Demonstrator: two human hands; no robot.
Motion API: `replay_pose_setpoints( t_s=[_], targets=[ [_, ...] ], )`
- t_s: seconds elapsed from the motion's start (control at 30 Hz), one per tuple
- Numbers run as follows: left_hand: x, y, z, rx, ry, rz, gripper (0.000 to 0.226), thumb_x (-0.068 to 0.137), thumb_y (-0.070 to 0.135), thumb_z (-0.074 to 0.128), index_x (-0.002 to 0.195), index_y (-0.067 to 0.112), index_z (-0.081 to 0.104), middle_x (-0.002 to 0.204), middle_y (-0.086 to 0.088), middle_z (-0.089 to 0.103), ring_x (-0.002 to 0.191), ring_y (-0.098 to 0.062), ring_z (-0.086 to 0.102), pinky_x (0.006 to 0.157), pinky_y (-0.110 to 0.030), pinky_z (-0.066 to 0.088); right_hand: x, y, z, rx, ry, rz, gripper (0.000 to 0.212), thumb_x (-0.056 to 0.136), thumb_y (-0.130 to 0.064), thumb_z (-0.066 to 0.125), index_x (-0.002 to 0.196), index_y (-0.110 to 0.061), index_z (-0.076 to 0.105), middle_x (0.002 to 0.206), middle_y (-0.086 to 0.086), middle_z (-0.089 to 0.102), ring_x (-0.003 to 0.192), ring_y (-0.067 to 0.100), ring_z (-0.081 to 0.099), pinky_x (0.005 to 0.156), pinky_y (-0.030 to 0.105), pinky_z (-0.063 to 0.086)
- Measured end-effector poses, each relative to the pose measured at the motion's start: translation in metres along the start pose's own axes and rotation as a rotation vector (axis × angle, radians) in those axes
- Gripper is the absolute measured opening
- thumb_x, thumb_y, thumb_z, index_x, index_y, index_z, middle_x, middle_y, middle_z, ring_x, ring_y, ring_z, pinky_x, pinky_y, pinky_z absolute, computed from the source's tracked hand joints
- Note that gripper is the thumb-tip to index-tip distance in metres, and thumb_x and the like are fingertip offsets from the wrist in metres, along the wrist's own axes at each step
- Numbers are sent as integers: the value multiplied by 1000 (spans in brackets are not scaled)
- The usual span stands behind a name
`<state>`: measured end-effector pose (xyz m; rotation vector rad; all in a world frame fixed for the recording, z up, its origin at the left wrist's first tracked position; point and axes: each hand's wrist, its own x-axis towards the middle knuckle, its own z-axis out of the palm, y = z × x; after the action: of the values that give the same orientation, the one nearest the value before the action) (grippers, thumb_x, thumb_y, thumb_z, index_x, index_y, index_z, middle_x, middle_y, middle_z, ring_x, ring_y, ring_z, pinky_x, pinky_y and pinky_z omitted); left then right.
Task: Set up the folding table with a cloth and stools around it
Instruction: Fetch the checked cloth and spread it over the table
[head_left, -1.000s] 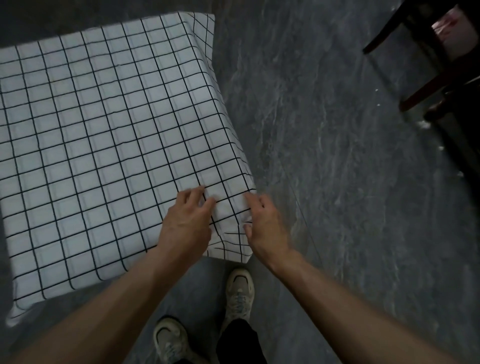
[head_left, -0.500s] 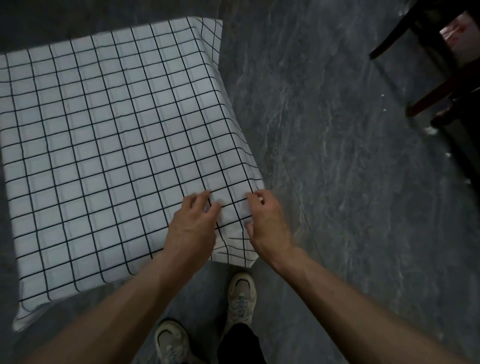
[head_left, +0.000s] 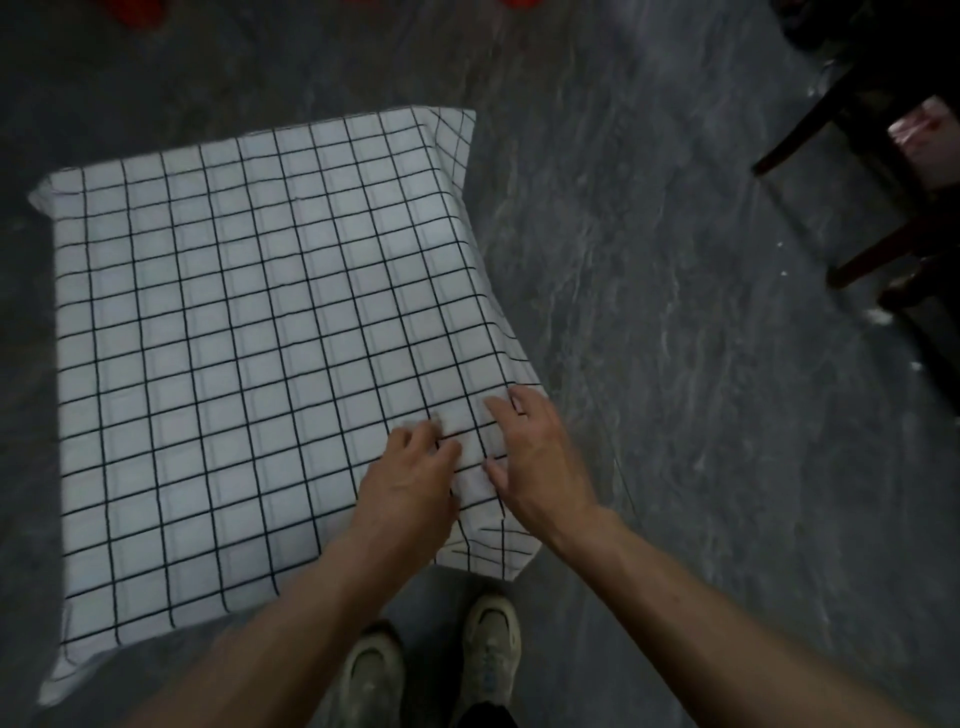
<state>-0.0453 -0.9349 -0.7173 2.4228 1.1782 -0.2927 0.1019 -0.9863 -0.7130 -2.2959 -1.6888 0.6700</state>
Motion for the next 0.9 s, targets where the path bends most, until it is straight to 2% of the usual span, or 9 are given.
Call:
replay_pose_setpoints(
  t_s=[0.1,0.17,0.2,0.3,0.4,0.57,0.73,0.9],
  targets=[
    [11,-7,-4,-56,60,-83,60,87,28,65,140,28,36,149,1,27,133,-19,29,98,-33,44,22,-8,5,-98,-141,-56,82,82,-33,78,149,-26,32,162,9,14,148,29,12,120,43,25],
    [19,-17,-12,-34,125,-175,63,85,25,68,139,27,36,150,-1,27,132,-22,31,97,-35,44,34,-14,8,-199,-300,-30,98,77,-37,81,152,-32,19,164,7,-3,150,33,-1,119,50,24],
    [26,-26,-17,-15,151,-202,64,84,25,68,140,26,37,150,-2,27,132,-24,31,97,-37,43,39,-17,8,-233,-337,-4,100,75,-36,83,151,-33,17,163,7,-5,149,34,-2,116,52,27],
    [50,-62,-36,-9,181,-253,64,82,25,69,140,25,41,151,-5,30,134,-27,31,100,-42,41,55,-29,4,-271,-306,40,89,75,-36,81,145,-32,27,158,7,8,143,32,12,108,51,36],
    [72,-96,-58,-32,130,-278,67,83,30,69,142,26,38,153,-5,26,136,-27,26,101,-41,40,84,-43,-2,-258,-248,25,85,75,-46,78,143,-29,30,153,7,17,138,29,20,106,47,35],
    [110,-143,-90,-38,91,-266,70,86,33,66,147,29,30,157,-3,18,140,-25,20,106,-41,35,164,-83,-9,-190,-145,-69,88,77,-50,77,148,-28,30,157,8,19,143,28,18,115,44,30],
    [147,-189,-112,-2,115,-291,74,85,36,68,148,29,29,158,-6,17,142,-27,18,109,-41,33,234,-124,-1,-210,-182,-135,92,79,-51,75,153,-30,24,163,9,11,148,30,8,120,44,19],
    [169,-231,-122,-21,136,-328,80,84,40,68,150,30,24,159,-7,14,143,-29,15,112,-44,28,267,-130,4,-292,-252,-83,96,73,-53,79,149,-36,22,161,6,9,146,30,11,112,52,29]
  ],
)
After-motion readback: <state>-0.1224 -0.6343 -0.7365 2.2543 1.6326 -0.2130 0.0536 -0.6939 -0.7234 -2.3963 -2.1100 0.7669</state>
